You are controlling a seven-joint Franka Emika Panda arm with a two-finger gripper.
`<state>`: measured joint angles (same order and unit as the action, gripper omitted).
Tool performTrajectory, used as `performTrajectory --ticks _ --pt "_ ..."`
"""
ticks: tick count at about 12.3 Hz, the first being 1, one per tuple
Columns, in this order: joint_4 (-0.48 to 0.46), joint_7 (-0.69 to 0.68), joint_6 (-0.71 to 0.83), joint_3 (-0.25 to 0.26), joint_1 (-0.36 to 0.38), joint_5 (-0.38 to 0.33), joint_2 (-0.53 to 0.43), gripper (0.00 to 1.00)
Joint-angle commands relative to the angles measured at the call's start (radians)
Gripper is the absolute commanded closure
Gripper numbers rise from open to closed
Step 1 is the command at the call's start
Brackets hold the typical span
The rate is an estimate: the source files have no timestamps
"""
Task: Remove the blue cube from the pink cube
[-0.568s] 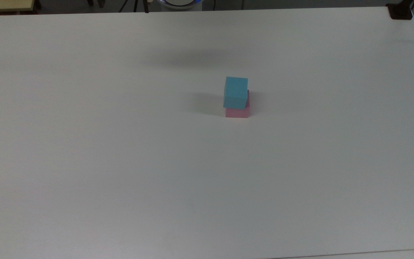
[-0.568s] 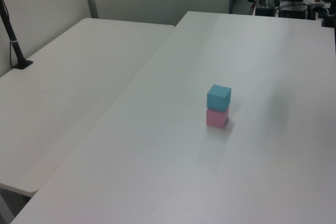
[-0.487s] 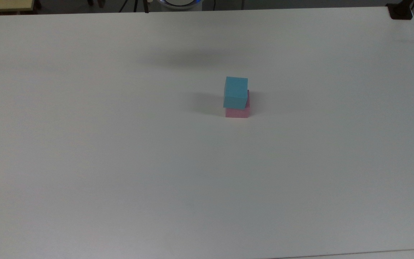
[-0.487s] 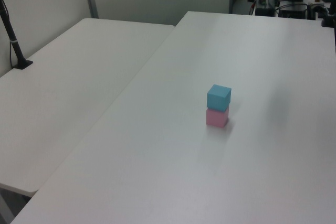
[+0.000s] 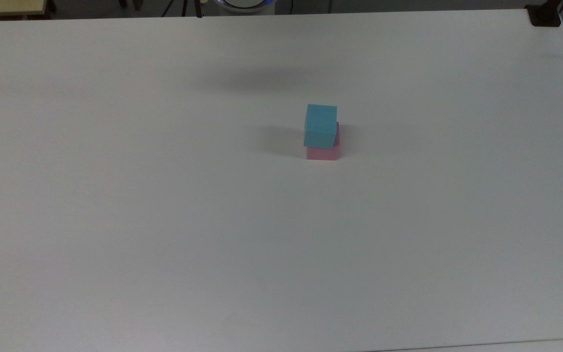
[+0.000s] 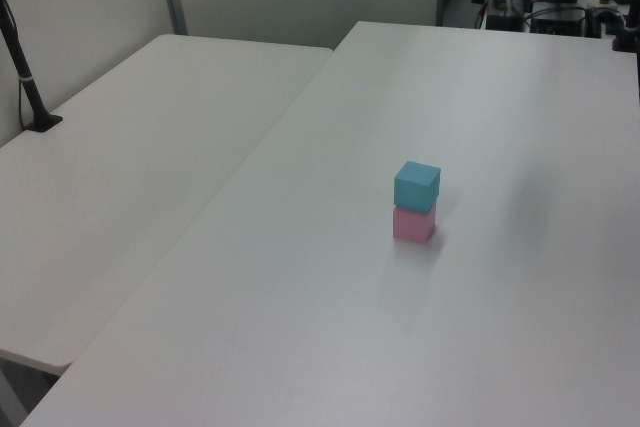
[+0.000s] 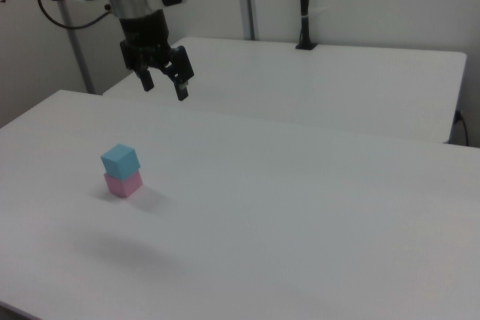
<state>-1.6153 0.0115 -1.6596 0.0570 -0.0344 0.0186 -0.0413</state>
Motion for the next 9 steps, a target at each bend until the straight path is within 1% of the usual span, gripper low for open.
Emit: performTrajectory --ticks 1,4,5,6,7,8,9 --pt "-0.031 0.015 -0.012 0.014 0.014 -0.003 -0.029 0.0" --pt "-0.031 -0.002 -0.016 0.014 0.016 -0.003 -0.028 0.0" --pt "-0.031 -0.027 -0.014 0.012 0.016 -0.003 -0.026 0.0" --pt "-0.032 -0.068 -0.012 0.011 0.016 -0.003 -0.025 0.0" --pt "-0.034 -0.141 -0.011 0.003 0.018 -0.003 -0.02 0.0" --pt "-0.038 -0.165 -0.012 -0.002 0.045 -0.006 -0.005 0.0" --pt "-0.038 -0.156 -0.012 -0.002 0.076 -0.011 0.014 0.0"
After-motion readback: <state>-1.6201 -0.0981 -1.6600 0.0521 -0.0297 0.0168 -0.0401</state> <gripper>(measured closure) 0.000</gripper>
